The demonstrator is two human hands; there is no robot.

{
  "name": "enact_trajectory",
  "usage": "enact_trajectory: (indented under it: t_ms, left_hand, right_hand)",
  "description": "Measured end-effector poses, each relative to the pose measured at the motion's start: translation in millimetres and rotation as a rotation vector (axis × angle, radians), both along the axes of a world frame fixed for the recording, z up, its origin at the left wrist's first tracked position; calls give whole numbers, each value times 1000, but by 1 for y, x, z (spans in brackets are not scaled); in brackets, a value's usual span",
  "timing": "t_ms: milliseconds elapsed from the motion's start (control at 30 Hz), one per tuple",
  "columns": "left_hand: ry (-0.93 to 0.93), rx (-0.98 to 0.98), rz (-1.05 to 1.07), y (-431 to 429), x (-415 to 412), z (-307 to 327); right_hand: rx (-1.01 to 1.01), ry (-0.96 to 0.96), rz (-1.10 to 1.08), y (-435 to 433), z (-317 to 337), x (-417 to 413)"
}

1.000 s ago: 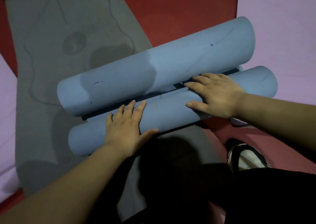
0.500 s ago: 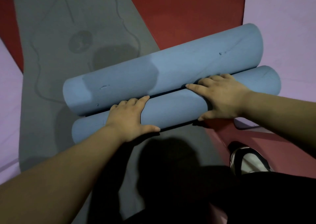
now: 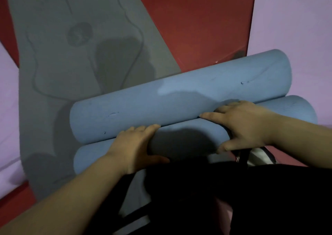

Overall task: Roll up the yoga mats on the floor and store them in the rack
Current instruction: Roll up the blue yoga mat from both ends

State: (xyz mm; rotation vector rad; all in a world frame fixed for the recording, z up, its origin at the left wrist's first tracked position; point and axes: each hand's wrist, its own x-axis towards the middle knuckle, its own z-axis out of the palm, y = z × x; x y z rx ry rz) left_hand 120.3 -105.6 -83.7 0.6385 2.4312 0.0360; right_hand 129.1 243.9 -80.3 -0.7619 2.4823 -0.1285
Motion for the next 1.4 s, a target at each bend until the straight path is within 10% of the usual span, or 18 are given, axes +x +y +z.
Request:
enact_trajectory:
  t_ms: [1400]
  left_hand:
    - [166, -36, 302, 8, -49, -17]
  right_hand:
    - [-1, 183, -345, -27, -17, -34]
